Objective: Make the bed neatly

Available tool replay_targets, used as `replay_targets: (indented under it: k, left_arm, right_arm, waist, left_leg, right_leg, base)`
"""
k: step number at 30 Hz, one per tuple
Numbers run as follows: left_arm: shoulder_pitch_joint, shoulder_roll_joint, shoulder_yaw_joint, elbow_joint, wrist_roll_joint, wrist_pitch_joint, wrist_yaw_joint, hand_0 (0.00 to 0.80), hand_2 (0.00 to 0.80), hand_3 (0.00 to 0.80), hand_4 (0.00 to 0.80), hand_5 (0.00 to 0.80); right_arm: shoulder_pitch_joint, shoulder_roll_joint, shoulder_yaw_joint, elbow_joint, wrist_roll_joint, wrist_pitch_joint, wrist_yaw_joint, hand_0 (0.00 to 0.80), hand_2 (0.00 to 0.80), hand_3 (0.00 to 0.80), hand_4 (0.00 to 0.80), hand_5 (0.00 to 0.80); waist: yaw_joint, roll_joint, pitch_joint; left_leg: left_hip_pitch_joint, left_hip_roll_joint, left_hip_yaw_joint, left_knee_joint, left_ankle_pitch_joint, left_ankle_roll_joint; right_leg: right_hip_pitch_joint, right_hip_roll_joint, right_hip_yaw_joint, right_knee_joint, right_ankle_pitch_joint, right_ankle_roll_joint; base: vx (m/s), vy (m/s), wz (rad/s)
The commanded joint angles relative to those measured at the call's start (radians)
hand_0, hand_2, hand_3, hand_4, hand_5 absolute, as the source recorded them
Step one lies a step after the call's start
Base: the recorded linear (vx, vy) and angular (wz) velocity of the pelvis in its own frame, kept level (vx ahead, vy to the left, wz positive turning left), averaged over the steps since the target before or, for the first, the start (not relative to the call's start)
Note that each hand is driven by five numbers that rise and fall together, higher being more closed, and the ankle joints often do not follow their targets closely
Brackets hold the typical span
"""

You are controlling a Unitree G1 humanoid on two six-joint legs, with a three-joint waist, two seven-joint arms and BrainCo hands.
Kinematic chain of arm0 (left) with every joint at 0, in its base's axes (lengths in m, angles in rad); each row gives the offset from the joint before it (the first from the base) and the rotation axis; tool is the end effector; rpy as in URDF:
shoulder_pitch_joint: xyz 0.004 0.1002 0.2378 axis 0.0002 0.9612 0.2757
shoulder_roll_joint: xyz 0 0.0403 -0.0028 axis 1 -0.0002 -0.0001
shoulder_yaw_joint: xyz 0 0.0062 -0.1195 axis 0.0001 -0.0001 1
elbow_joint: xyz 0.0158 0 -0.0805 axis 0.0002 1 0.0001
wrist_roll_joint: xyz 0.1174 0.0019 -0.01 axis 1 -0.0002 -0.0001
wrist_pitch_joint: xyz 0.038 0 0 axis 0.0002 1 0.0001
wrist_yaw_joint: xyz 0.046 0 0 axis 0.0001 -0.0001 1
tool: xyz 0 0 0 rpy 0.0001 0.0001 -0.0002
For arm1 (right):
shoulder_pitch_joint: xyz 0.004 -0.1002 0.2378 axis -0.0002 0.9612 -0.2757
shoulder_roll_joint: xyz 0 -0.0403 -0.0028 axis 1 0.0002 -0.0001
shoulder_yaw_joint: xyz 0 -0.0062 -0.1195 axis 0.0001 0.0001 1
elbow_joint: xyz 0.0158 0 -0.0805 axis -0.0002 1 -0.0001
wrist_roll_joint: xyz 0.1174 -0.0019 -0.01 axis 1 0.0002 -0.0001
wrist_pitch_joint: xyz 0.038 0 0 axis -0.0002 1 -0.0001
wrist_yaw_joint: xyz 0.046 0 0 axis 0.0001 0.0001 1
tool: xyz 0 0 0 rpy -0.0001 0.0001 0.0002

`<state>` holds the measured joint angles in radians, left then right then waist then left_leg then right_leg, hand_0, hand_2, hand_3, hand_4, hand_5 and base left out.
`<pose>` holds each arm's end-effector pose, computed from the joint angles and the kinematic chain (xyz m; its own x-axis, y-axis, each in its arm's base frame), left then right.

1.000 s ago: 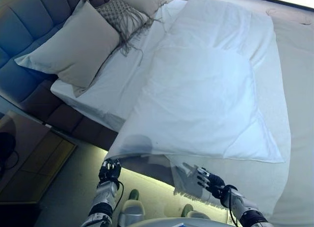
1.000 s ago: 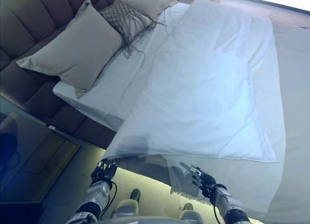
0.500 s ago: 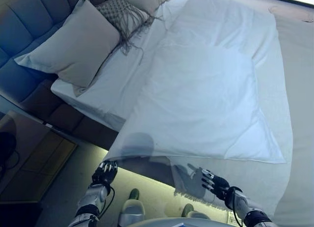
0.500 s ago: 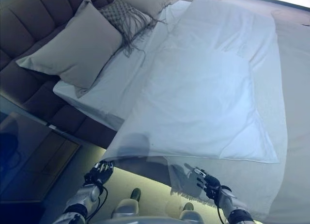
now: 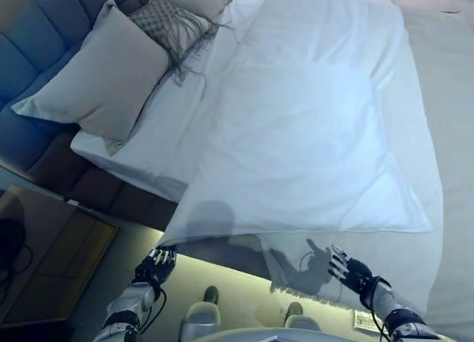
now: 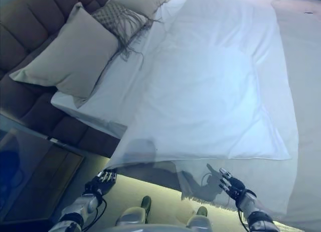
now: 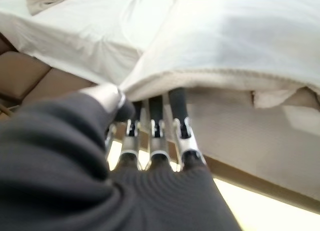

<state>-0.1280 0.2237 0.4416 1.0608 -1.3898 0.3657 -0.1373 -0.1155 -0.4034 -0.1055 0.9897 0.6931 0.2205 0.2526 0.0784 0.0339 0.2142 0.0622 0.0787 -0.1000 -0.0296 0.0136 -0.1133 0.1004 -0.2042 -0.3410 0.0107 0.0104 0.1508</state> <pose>0.1513 0.2561 -0.1118 0.7161 0.0328 -0.6972 -0.6949 -0.0594 -0.7166 0.1586 -0.2966 -0.0919 0.6382 -0.0421 -0.7687 0.4321 0.8460 0.3124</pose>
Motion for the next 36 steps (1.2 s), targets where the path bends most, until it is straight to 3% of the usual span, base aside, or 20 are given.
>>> replay_targets:
  k: [1, 3, 4, 6, 7, 8, 9, 10, 12, 14, 15, 16, 18, 22, 27, 28, 31, 32, 33, 36]
  left_arm:
    - [0.093, 0.394, 0.225, -0.043, -0.143, -0.271, -0.011, 0.800, 0.800, 0.800, 0.800, 0.800]
    - [0.052, 0.373, 0.179, -0.091, -0.163, -0.311, 0.009, 0.800, 0.800, 0.800, 0.800, 0.800]
    - [0.045, 0.373, 0.175, -0.096, -0.169, -0.315, 0.014, 0.800, 0.800, 0.800, 0.800, 0.800]
    - [0.002, 0.388, 0.154, -0.125, -0.203, -0.325, 0.043, 0.800, 0.800, 0.800, 0.800, 0.800]
    - [-0.021, 0.395, 0.150, -0.137, -0.199, -0.323, 0.053, 0.800, 0.800, 0.800, 0.800, 0.800]
    - [-0.055, 0.397, 0.136, -0.145, -0.181, -0.319, 0.063, 0.800, 0.800, 0.800, 0.800, 0.800]
    - [-0.082, 0.390, 0.108, -0.148, -0.172, -0.326, 0.064, 0.800, 0.800, 0.800, 0.800, 0.800]
    - [-0.104, 0.383, 0.086, -0.147, -0.168, -0.337, 0.066, 0.800, 0.800, 0.800, 0.800, 0.800]
    - [-0.120, 0.377, 0.071, -0.147, -0.162, -0.354, 0.076, 0.800, 0.800, 0.800, 0.800, 0.800]
    - [-0.117, 0.387, 0.094, -0.116, -0.166, -0.368, 0.081, 0.800, 0.800, 0.800, 0.800, 0.800]
    - [-0.114, 0.391, 0.103, -0.102, -0.165, -0.366, 0.075, 0.800, 0.800, 0.800, 0.800, 0.800]
    - [-0.105, 0.395, 0.118, -0.082, -0.163, -0.363, 0.066, 0.800, 0.800, 0.800, 0.800, 0.800]
    - [-0.085, 0.402, 0.150, -0.025, -0.159, -0.345, 0.039, 0.800, 0.800, 0.800, 0.800, 0.800]
    - [-0.100, 0.390, 0.133, 0.056, -0.133, -0.307, -0.008, 0.800, 0.800, 0.800, 0.800, 0.800]
    - [-0.104, 0.432, 0.124, 0.122, -0.140, -0.241, -0.014, 0.800, 0.800, 0.800, 0.800, 0.800]
    - [-0.101, 0.435, 0.122, 0.122, -0.138, -0.235, -0.009, 0.800, 0.800, 0.800, 0.800, 0.800]
    - [-0.086, 0.405, 0.114, 0.086, -0.100, -0.230, -0.009, 0.800, 0.800, 0.800, 0.800, 0.800]
    - [-0.080, 0.387, 0.102, 0.079, -0.081, -0.236, -0.003, 0.433, 0.433, 0.433, 0.433, 0.433]
    - [-0.076, 0.369, 0.085, 0.077, -0.069, -0.232, -0.007, 0.000, 0.000, 0.000, 0.000, 0.000]
    - [-0.087, 0.311, 0.030, 0.061, -0.072, -0.227, -0.014, 0.000, 0.000, 0.000, 0.000, 0.000]
  right_arm:
    - [0.033, -0.008, 0.003, 0.033, 0.042, -0.058, 0.037, 0.000, 0.000, 0.000, 0.000, 0.000]
    - [0.049, -0.009, -0.003, 0.045, 0.051, -0.086, 0.053, 0.000, 0.000, 0.000, 0.000, 0.000]
    - [0.049, -0.011, -0.005, 0.048, 0.049, -0.087, 0.056, 0.000, 0.000, 0.000, 0.000, 0.000]
    - [0.041, -0.027, -0.009, 0.083, 0.061, -0.088, 0.045, 0.000, 0.000, 0.000, 0.000, 0.000]
    - [0.042, -0.030, -0.023, 0.099, 0.068, -0.091, 0.045, 0.000, 0.000, 0.000, 0.000, 0.000]
    - [0.046, -0.038, -0.045, 0.123, 0.080, -0.097, 0.041, 0.000, 0.000, 0.000, 0.000, 0.000]
    - [0.053, -0.049, -0.069, 0.148, 0.095, -0.104, 0.038, 0.000, 0.000, 0.000, 0.000, 0.000]
    - [0.057, -0.064, -0.095, 0.172, 0.102, -0.106, 0.047, 0.000, 0.000, 0.000, 0.000, 0.000]
    - [0.062, -0.092, -0.124, 0.189, 0.097, -0.091, 0.065, 0.000, 0.000, 0.000, 0.000, 0.000]
    - [0.058, -0.117, -0.132, 0.203, 0.099, -0.071, 0.070, 0.000, 0.000, 0.000, 0.000, 0.000]
    - [0.056, -0.124, -0.130, 0.209, 0.100, -0.068, 0.073, 0.000, 0.000, 0.000, 0.000, 0.000]
    - [0.050, -0.127, -0.134, 0.214, 0.098, -0.066, 0.070, 0.000, 0.000, 0.000, 0.000, 0.000]
    - [0.040, -0.125, -0.145, 0.223, 0.095, -0.063, 0.061, 0.000, 0.000, 0.000, 0.000, 0.000]
    - [0.022, -0.100, -0.157, 0.237, 0.143, -0.074, 0.014, 0.000, 0.000, 0.000, 0.000, 0.000]
    - [-0.009, -0.059, -0.124, 0.213, 0.126, -0.056, 0.001, 0.000, 0.000, 0.000, 0.000, 0.000]
    - [-0.010, -0.048, -0.115, 0.212, 0.125, -0.059, -0.004, 0.000, 0.000, 0.000, 0.000, 0.000]
    - [-0.015, -0.007, -0.082, 0.200, 0.124, -0.070, -0.034, 0.000, 0.000, 0.000, 0.000, 0.000]
    - [-0.013, -0.002, -0.072, 0.203, 0.137, -0.069, -0.051, 0.000, 0.000, 0.000, 0.000, 0.000]
    - [-0.014, -0.001, -0.068, 0.212, 0.136, -0.082, -0.070, 0.000, 0.000, 0.000, 0.000, 0.000]
    - [-0.037, -0.007, -0.069, 0.234, 0.157, -0.107, -0.115, 0.000, 0.000, 0.000, 0.000, 0.000]
  waist:
    - [0.074, -0.018, -0.046]
    - [0.049, -0.023, -0.046]
    - [0.048, -0.022, -0.047]
    - [0.043, -0.013, -0.045]
    - [0.039, -0.014, -0.045]
    - [0.018, -0.017, -0.046]
    - [0.002, -0.021, -0.047]
    - [-0.014, -0.028, -0.048]
    - [-0.029, -0.039, -0.050]
    - [-0.049, -0.038, -0.065]
    - [-0.054, -0.033, -0.069]
    - [-0.055, -0.026, -0.077]
    - [-0.062, -0.004, -0.091]
    - [-0.079, 0.020, -0.088]
    - [-0.088, 0.029, -0.081]
    - [-0.084, 0.027, -0.080]
    - [-0.070, 0.023, -0.071]
    - [-0.065, 0.019, -0.068]
    - [-0.062, 0.013, -0.065]
    - [-0.054, 0.004, -0.052]
  left_leg:
    - [-0.062, -0.099, -0.002, 0.008, 0.067, 0.079]
    - [-0.072, -0.128, -0.034, -0.011, 0.096, 0.068]
    - [-0.075, -0.132, -0.037, -0.015, 0.100, 0.066]
    - [-0.116, -0.150, -0.010, -0.032, 0.148, 0.042]
    - [-0.140, -0.143, 0.059, -0.029, 0.157, 0.032]
    - [-0.161, -0.120, 0.191, -0.008, 0.154, 0.018]
    - [-0.177, -0.097, 0.279, 0.020, 0.147, 0.006]
    - [-0.182, -0.067, 0.320, 0.050, 0.137, -0.003]
    - [-0.185, -0.027, 0.245, 0.101, 0.129, -0.019]
    - [-0.146, 0.043, 0.157, 0.113, 0.131, -0.035]
    - [-0.133, 0.058, 0.145, 0.103, 0.135, -0.042]
    - [-0.113, 0.079, 0.101, 0.085, 0.144, -0.051]
    - [-0.068, 0.089, 0.052, 0.035, 0.129, -0.056]
    - [-0.031, 0.048, 0.075, 0.009, 0.078, -0.038]
    - [0.001, -0.019, 0.106, -0.010, 0.026, 0.012]
    - [0.006, -0.024, 0.113, -0.014, 0.020, 0.018]
    - [0.013, -0.031, 0.154, -0.023, 0.024, 0.040]
    - [0.006, -0.035, 0.161, -0.019, 0.024, 0.047]
    - [-0.001, -0.039, 0.159, -0.014, 0.021, 0.049]
    - [-0.023, -0.044, 0.150, -0.006, 0.016, 0.054]
  right_leg:
    - [-0.106, 0.097, 0.096, 0.192, -0.028, -0.034]
    - [-0.100, 0.165, 0.141, 0.149, -0.030, -0.060]
    - [-0.093, 0.168, 0.143, 0.138, -0.032, -0.064]
    - [-0.052, 0.198, 0.151, 0.089, -0.043, -0.082]
    - [-0.035, 0.195, 0.129, 0.068, -0.039, -0.082]
    - [-0.017, 0.185, 0.090, 0.040, -0.034, -0.082]
    - [-0.006, 0.173, 0.063, 0.024, -0.027, -0.087]
    - [-0.005, 0.157, 0.050, 0.014, -0.020, -0.089]
    - [-0.004, 0.121, 0.070, 0.012, -0.008, -0.090]
    - [-0.021, 0.073, 0.106, 0.022, 0.000, -0.080]
    - [-0.025, 0.068, 0.113, 0.028, -0.003, -0.079]
    - [-0.031, 0.054, 0.135, 0.035, -0.006, -0.073]
    - [-0.048, 0.029, 0.171, 0.054, -0.011, -0.058]
    - [-0.066, -0.036, 0.195, 0.058, 0.028, -0.005]
    - [-0.092, -0.117, 0.224, -0.010, 0.136, 0.051]
    - [-0.095, -0.122, 0.221, -0.014, 0.143, 0.055]
    - [-0.120, -0.083, 0.170, 0.053, 0.102, 0.045]
    - [-0.125, -0.060, 0.158, 0.071, 0.077, 0.034]
    - [-0.130, -0.052, 0.158, 0.069, 0.071, 0.027]
    - [-0.144, -0.045, 0.163, 0.056, 0.076, 0.020]
  base:
    - [-0.082, -0.124, 0.14]
    - [-0.054, -0.093, 0.55]
    - [-0.063, -0.042, 0.93]
    - [-0.098, -0.024, 0.62]
    - [-0.150, -0.010, 0.19]
    - [-0.183, 0.029, 0.33]
    - [-0.217, 0.113, 0.58]
    - [-0.181, 0.201, 1.04]
    - [-0.135, 0.316, 0.89]
    - [-0.061, 0.440, -0.39]
    - [0.005, 0.387, -0.73]
    - [0.025, 0.378, -0.47]
    - [-0.003, 0.440, -0.49]
    - [-0.040, 0.324, -0.25]
    - [-0.033, 0.232, -0.08]
    - [-0.041, 0.163, -0.06]
    - [-0.046, 0.110, -0.23]
    - [-0.051, 0.032, -0.30]
    - [-0.061, -0.001, -0.22]
    - [-0.036, -0.047, -0.08]
